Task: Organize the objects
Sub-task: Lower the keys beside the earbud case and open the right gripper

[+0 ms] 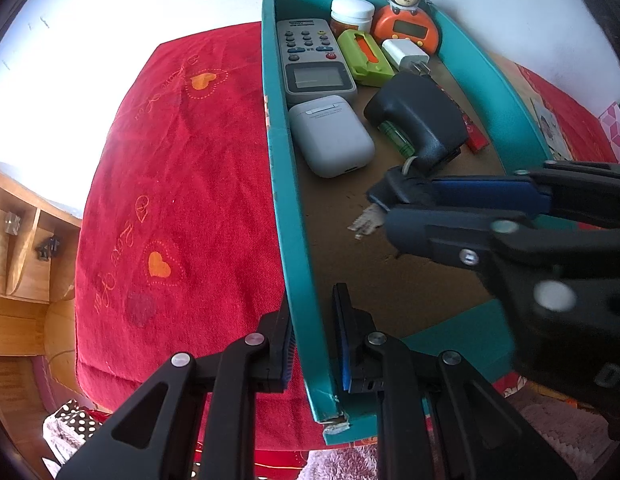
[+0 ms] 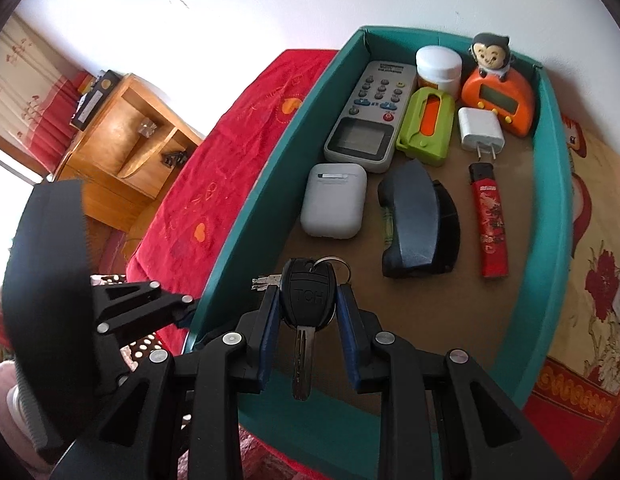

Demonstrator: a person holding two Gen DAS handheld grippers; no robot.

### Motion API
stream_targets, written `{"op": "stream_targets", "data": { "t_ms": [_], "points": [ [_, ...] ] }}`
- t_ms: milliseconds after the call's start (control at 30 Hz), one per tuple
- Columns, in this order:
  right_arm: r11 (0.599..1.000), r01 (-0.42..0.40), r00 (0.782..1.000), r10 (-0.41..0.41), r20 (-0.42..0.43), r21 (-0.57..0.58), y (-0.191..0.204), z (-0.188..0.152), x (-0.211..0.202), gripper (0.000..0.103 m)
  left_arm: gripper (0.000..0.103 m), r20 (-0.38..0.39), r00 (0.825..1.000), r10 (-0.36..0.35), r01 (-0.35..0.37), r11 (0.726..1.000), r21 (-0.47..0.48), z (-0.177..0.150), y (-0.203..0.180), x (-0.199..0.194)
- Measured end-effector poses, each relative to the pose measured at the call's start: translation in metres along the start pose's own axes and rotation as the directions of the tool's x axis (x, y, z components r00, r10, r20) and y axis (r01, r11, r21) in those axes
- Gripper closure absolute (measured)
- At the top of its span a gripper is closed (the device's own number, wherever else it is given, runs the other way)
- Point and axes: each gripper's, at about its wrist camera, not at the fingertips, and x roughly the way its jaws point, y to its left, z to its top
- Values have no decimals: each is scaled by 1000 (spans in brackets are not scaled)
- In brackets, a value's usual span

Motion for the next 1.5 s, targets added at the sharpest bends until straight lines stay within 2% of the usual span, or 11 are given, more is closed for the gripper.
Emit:
{"op": "stream_targets", "data": {
  "t_ms": [467,800,967,1167,1333,1400,1500],
  "points": [
    [1000,16,1000,-16,-26,15,4,7,23,74,88,0,1000,-5,5,1000,2,1,0,1],
    [999,-13,997,15,-75,37,5,4,40,74,88,0,1000,-9,9,1000,4,1,0,1],
    [999,-30,998,32,-61,18,7,6,32,71,88,0,1000,-9,9,1000,4,1,0,1],
    [1000,-6,999,5,-39,-19,6,6,13,69,88,0,1000,-9,9,1000,2,1,0,1],
    [995,52,997,-56,-44,-85,-1,1,9,69,88,0,1000,-9,9,1000,2,1,1,1],
    [987,92,994,-99,-50,-132,1,-2,12,78,88,0,1000,-9,9,1000,3,1,1,1],
    [978,112,990,-124,-62,-177,5,-4,20,81,88,0,1000,-9,9,1000,2,1,1,1]
  ]
}}
